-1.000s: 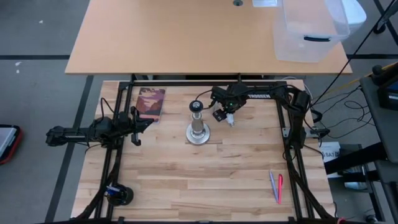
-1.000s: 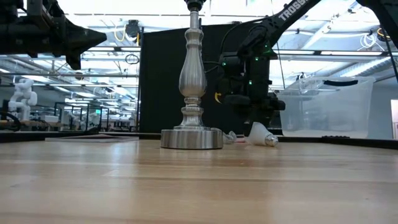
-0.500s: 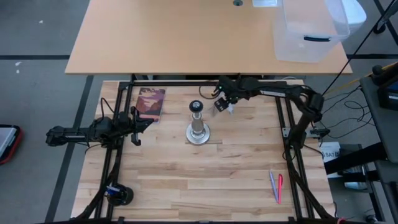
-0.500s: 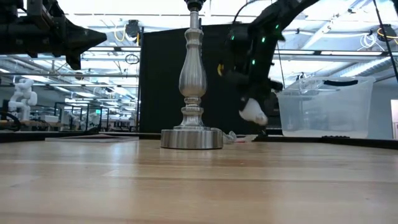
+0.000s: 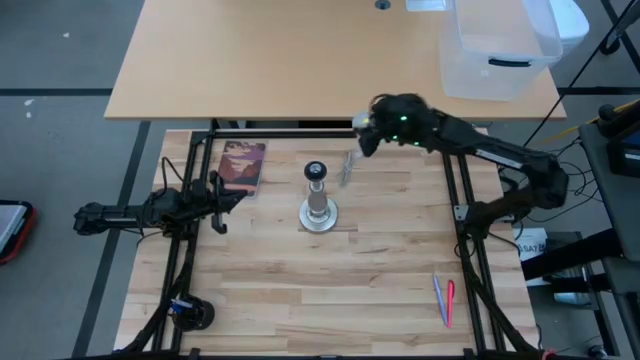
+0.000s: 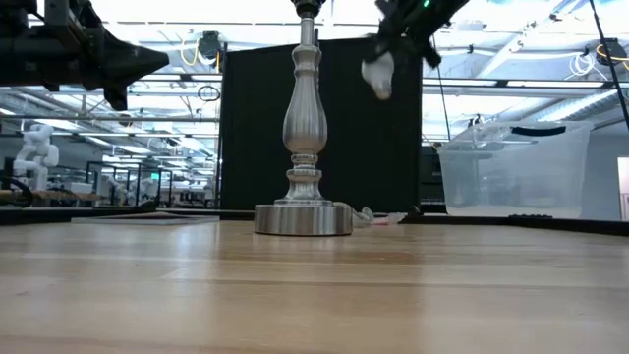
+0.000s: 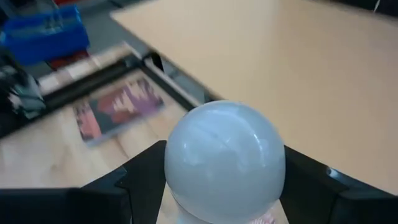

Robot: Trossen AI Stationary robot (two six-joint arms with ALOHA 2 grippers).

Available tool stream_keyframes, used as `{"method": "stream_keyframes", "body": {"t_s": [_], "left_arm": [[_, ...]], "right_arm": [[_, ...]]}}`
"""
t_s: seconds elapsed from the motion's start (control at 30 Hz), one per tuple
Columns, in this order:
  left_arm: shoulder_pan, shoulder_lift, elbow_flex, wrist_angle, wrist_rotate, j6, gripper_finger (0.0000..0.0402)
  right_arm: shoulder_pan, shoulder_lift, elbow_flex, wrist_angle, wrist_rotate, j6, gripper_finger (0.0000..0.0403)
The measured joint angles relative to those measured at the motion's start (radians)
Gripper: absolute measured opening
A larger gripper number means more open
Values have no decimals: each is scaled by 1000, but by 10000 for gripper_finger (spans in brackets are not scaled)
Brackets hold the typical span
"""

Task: Screw lightbulb
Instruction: Insert the white lightbulb into the silver lamp

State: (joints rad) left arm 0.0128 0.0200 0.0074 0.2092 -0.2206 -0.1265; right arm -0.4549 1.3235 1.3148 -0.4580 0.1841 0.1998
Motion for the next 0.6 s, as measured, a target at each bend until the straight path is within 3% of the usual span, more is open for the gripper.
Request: {"method": "stream_keyframes", "body": {"t_s": [0.2, 0.6], "left_arm": [[0, 0, 0, 0, -50, -2, 0], [0, 0, 0, 0, -56, -88, 0]], "right_arm": [[50, -72, 0, 69, -7, -87, 249], [231, -75, 0, 322, -8, -347, 251]]}}
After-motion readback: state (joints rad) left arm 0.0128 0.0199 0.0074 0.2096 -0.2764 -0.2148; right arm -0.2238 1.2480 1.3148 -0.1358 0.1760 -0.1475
